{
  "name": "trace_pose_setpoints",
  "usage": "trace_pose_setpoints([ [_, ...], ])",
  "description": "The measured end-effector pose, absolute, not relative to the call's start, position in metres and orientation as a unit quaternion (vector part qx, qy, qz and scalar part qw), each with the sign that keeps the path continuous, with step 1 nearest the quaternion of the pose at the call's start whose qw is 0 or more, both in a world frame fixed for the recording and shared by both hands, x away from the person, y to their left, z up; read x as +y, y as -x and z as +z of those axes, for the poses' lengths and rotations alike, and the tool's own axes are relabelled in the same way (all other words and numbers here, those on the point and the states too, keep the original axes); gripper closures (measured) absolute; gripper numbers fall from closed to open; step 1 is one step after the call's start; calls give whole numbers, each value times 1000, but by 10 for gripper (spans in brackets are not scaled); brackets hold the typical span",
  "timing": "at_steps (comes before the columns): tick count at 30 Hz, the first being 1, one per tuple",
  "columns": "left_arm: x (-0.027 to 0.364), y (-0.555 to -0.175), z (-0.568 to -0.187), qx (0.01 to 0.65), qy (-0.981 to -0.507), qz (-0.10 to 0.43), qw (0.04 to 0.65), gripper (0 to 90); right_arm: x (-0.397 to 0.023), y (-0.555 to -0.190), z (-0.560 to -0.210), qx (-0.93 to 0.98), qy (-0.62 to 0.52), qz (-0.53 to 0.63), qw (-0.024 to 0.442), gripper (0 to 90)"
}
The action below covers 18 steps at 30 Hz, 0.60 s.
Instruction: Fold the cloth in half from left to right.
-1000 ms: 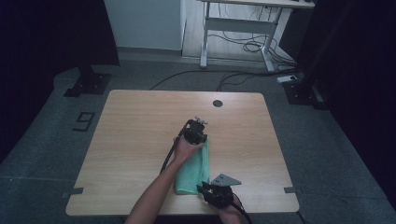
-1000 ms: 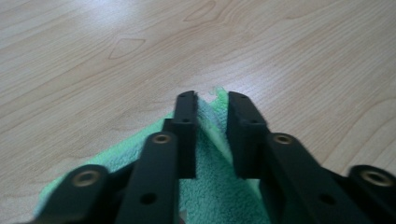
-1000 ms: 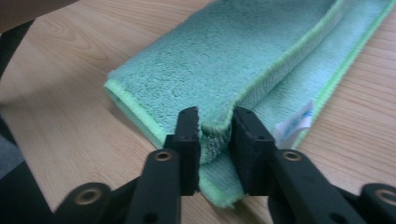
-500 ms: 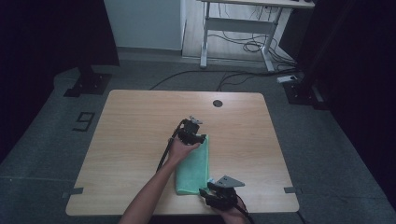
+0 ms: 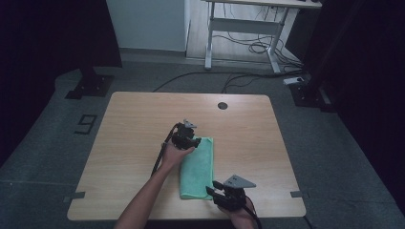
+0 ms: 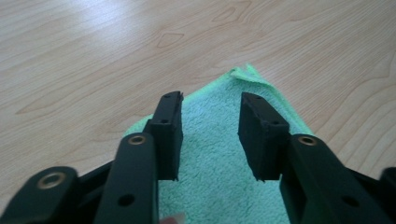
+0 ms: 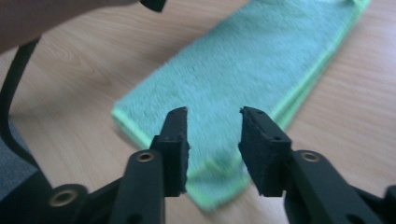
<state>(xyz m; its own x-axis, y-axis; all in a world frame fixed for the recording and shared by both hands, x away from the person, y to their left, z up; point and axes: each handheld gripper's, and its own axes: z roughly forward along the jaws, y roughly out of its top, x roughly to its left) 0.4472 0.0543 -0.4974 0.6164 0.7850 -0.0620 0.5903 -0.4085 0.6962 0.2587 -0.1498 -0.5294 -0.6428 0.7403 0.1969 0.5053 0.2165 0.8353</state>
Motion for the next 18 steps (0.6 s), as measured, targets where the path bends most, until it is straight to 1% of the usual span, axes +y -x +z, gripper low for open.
trace_pose_setpoints([
  [4, 54, -451, -505, 417, -833, 140, 335, 651, -133, -270, -528, 778, -394, 474, 122, 664],
  [8, 59, -455, -513, 426, -834, 139, 323, 677, -120, -275, -537, 798, -380, 453, 117, 670],
  [13, 65, -458, -524, 436, -833, 139, 311, 696, -119, -270, -549, 815, -377, 426, 113, 670],
  [18, 69, -459, -532, 443, -830, 133, 312, 705, -128, -257, -550, 816, -375, 423, 119, 686],
])
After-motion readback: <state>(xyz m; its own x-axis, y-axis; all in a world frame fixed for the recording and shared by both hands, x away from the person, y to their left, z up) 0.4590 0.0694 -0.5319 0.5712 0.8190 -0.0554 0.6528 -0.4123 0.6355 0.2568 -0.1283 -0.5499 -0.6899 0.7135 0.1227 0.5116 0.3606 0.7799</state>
